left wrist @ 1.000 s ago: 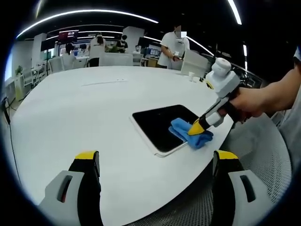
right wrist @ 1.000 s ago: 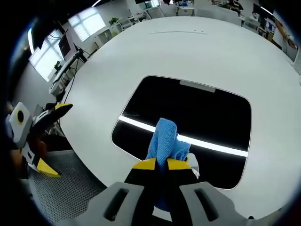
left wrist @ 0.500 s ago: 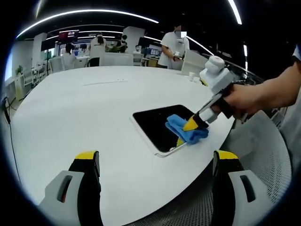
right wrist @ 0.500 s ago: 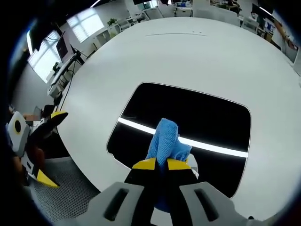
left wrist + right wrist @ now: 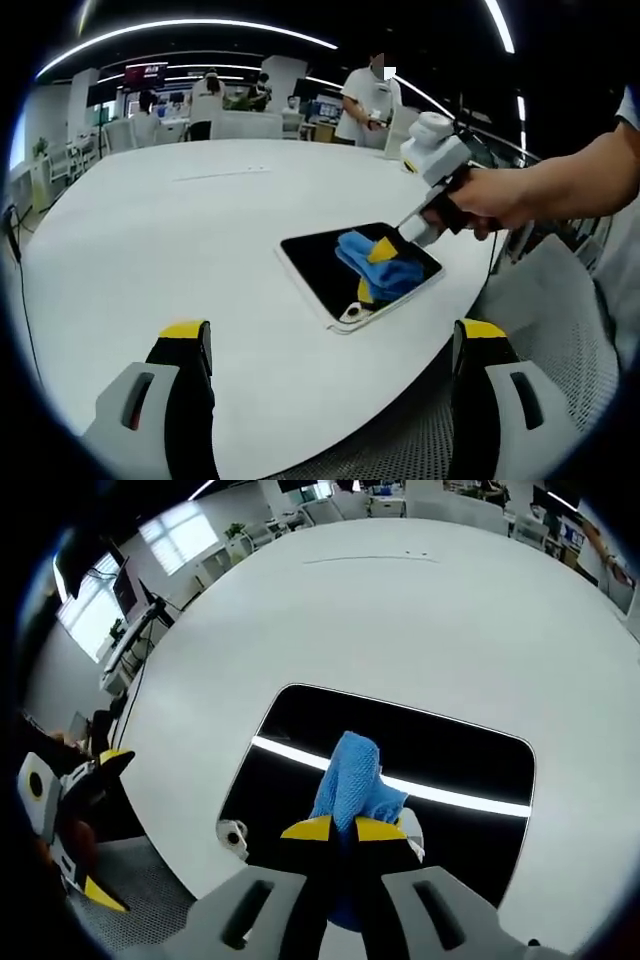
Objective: Wipe the mirror surface with the cleaning cloth until all visible marks leave the cleaned area.
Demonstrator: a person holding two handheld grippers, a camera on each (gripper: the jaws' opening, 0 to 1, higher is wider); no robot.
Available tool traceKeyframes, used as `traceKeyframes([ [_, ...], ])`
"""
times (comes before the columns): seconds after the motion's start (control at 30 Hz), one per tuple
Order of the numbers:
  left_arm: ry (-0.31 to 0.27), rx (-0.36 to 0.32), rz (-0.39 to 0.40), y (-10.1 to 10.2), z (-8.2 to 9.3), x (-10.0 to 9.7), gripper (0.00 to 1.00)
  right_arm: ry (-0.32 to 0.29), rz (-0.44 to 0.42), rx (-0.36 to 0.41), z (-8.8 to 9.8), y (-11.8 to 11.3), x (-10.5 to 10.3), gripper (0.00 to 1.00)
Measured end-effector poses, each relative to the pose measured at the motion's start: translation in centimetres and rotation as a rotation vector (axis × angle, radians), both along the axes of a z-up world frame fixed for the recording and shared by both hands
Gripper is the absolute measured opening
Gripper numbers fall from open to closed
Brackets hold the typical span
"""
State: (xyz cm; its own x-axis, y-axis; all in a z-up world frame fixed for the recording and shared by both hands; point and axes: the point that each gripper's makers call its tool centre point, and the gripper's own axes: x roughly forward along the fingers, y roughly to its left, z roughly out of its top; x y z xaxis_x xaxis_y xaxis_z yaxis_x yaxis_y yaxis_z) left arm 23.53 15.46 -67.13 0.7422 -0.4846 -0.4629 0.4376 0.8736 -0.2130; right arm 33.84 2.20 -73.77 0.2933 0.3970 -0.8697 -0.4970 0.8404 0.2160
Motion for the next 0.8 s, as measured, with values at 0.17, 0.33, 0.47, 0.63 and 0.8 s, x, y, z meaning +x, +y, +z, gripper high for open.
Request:
traceKeyframes([
  [0.17, 0.0, -0.002, 0.0, 0.0, 0.0, 0.0, 0.99, -0.002, 0.006, -0.004, 0.0, 0.3, 1.1, 0.0],
  [0.33, 0.0, -0.006, -0.003, -0.1, 0.0, 0.1, 0.99, -0.009, 0.011, -0.011, 0.0, 0.5, 2.4, 0.0],
  [0.47, 0.001, -0.007, -0.003, -0.1, 0.0, 0.1, 0.99, -0.014, 0.01, -0.016, 0.0, 0.7, 3.6, 0.0],
  [0.63, 0.001, -0.006, -0.002, 0.0, -0.1, 0.1, 0.99, -0.014, 0.016, -0.023, 0.0, 0.8, 4.4, 0.0],
  [0.8, 0.001, -0.007, -0.001, 0.0, -0.1, 0.1, 0.99, -0.016, 0.014, -0.023, 0.0, 0.9, 5.2, 0.0],
])
